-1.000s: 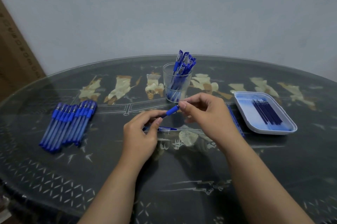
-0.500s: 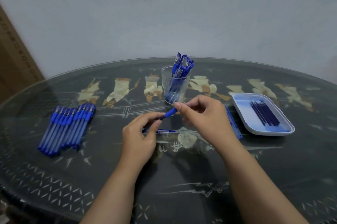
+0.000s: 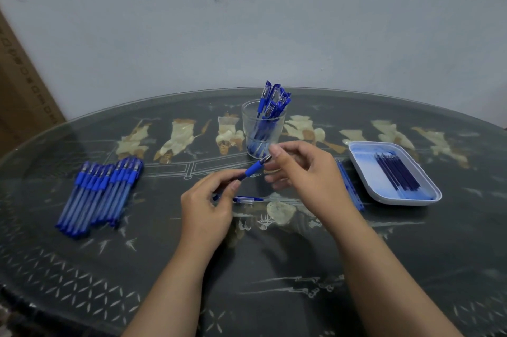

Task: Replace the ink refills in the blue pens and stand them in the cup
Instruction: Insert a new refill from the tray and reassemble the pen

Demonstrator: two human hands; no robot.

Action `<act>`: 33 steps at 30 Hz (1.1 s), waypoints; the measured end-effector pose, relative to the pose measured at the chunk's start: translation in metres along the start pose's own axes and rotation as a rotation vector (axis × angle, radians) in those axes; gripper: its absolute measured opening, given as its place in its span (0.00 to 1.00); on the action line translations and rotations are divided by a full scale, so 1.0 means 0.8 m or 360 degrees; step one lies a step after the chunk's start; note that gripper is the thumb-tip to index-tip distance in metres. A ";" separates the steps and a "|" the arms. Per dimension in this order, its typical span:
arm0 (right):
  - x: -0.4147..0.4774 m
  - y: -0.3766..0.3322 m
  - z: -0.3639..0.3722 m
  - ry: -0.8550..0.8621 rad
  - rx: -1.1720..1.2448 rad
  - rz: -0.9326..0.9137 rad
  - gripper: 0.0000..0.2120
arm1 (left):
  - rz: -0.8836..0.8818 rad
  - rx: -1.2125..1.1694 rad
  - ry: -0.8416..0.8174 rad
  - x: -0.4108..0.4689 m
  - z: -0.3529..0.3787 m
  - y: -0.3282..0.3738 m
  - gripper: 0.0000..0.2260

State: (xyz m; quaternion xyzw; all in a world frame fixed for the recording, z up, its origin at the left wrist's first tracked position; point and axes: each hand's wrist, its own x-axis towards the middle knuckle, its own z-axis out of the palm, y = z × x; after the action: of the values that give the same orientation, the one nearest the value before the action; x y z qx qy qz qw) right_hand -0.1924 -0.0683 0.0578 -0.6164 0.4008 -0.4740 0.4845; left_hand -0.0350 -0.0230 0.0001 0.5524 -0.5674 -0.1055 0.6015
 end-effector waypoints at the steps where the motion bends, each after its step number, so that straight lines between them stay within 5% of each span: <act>1: 0.000 -0.002 0.000 -0.0036 0.0051 0.0009 0.05 | 0.0002 0.0005 0.0011 0.000 0.000 -0.002 0.18; 33: 0.002 0.009 0.013 0.0009 -0.0278 -0.0135 0.05 | -0.0067 0.0038 0.0018 -0.001 -0.002 -0.003 0.14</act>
State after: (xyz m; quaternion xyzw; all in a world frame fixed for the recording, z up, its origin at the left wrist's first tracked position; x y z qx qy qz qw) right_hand -0.1823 -0.0694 0.0504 -0.6714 0.4154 -0.4591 0.4073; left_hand -0.0330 -0.0228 -0.0017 0.5719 -0.5535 -0.1082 0.5956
